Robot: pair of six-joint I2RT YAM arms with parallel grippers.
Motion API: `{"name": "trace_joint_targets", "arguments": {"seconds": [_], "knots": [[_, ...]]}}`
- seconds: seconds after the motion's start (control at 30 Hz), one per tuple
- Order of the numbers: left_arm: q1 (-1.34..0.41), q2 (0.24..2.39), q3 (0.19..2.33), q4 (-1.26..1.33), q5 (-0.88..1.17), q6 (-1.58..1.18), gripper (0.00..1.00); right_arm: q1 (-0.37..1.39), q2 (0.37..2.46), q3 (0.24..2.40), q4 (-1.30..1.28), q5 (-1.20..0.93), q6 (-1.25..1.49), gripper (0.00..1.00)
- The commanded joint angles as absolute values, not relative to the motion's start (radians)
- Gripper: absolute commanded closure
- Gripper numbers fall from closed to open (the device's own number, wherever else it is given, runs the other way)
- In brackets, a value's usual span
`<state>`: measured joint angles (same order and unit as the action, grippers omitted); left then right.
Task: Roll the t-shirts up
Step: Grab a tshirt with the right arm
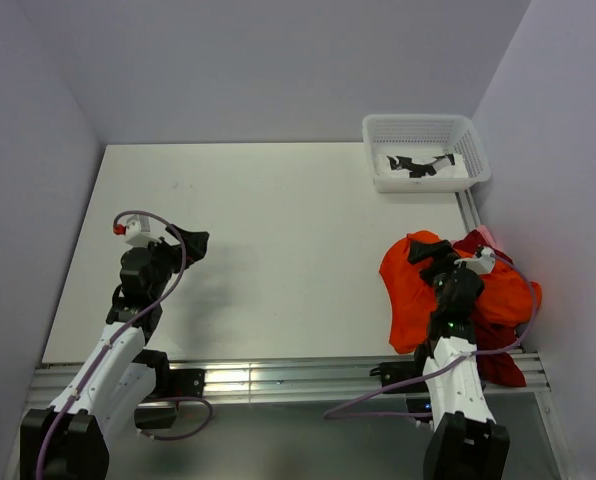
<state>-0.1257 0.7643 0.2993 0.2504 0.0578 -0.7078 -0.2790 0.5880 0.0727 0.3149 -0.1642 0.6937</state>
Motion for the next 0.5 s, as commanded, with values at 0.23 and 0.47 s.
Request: {"name": "trace_joint_targets", "arguments": {"seconds": [0.23, 0.47], "knots": [[-0.123, 0.755, 0.314, 0.307, 0.086, -0.689, 0.02, -0.275, 0.526, 0.146, 0.167, -0.028, 0.718, 0.00], [-0.123, 0.770, 0.313, 0.324, 0.103, -0.693, 0.03, -0.275, 0.420, 0.253, -0.042, 0.093, 0.745, 0.00]]}}
